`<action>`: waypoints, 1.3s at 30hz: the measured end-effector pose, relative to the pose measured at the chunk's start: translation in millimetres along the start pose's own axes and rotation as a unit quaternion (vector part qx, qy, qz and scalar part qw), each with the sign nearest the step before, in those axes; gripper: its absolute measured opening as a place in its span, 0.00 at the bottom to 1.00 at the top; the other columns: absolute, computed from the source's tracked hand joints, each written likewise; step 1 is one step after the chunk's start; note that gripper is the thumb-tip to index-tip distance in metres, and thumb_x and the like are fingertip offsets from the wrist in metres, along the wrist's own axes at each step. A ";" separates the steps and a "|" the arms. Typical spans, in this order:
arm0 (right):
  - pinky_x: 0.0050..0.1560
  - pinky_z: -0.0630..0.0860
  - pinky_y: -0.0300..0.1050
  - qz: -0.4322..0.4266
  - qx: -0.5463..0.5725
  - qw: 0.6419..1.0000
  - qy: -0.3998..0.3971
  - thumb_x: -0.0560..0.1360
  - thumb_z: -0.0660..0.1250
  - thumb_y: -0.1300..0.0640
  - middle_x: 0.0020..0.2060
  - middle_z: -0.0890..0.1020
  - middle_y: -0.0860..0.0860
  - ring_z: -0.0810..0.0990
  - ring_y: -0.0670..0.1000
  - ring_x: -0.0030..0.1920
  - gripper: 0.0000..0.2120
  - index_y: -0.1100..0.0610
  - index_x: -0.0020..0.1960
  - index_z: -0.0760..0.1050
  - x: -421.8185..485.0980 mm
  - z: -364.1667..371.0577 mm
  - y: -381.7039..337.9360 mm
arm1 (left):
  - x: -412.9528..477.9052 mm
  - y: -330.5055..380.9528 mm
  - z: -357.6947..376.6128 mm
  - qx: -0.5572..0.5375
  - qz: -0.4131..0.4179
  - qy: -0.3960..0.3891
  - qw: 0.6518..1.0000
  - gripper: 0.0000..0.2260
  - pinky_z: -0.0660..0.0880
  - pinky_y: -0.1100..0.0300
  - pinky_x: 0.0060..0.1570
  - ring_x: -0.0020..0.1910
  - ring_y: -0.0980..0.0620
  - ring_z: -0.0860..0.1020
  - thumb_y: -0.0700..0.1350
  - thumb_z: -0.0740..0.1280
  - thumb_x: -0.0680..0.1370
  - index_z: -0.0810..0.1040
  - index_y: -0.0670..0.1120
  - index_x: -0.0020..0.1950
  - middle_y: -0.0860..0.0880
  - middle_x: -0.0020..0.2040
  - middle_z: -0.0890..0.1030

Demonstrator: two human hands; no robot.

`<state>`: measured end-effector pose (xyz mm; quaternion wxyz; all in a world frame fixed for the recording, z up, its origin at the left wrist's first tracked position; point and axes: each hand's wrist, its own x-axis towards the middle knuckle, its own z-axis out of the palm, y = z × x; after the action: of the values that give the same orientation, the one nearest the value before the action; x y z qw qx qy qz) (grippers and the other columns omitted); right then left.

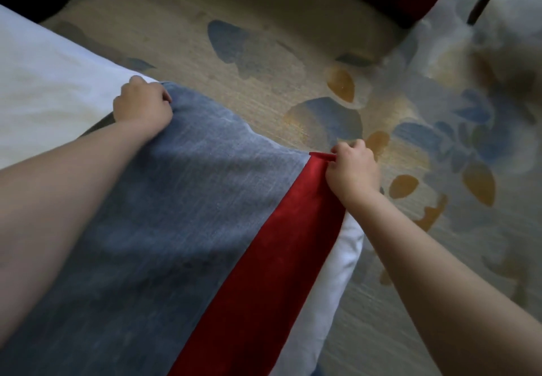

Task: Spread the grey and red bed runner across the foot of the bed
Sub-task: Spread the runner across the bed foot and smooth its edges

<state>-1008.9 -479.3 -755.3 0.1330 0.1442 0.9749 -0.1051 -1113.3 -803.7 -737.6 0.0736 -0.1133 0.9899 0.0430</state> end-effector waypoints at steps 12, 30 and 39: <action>0.72 0.55 0.59 -0.186 0.008 0.981 -0.064 0.79 0.48 0.39 0.76 0.58 0.50 0.54 0.53 0.76 0.27 0.44 0.76 0.52 -67.7 28.8 -42.4 | -79.2 -13.2 16.9 0.033 0.195 -0.059 0.979 0.21 0.59 0.41 0.68 0.72 0.44 0.63 0.57 0.56 0.80 0.69 0.52 0.71 0.46 0.74 0.66; 0.72 0.50 0.65 -0.155 -0.020 0.985 -0.071 0.77 0.44 0.35 0.76 0.58 0.51 0.54 0.56 0.76 0.28 0.39 0.76 0.48 -27.6 49.9 -104.0 | -38.1 -49.8 29.8 -0.003 0.050 -0.128 0.991 0.30 0.47 0.42 0.74 0.77 0.44 0.47 0.67 0.46 0.77 0.50 0.59 0.77 0.48 0.79 0.47; 0.65 0.63 0.55 -0.305 -0.036 0.951 -0.026 0.81 0.51 0.49 0.64 0.72 0.51 0.69 0.55 0.65 0.18 0.51 0.68 0.67 14.7 26.2 -160.3 | -40.9 -52.0 12.5 -0.132 -0.017 0.092 0.987 0.15 0.70 0.49 0.56 0.61 0.44 0.73 0.47 0.55 0.81 0.75 0.47 0.64 0.46 0.62 0.76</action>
<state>-1066.0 -632.1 -757.5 0.1247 -0.1680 0.9718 -0.1092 -1060.2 -844.0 -747.1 -0.0329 -0.1424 0.9760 0.1613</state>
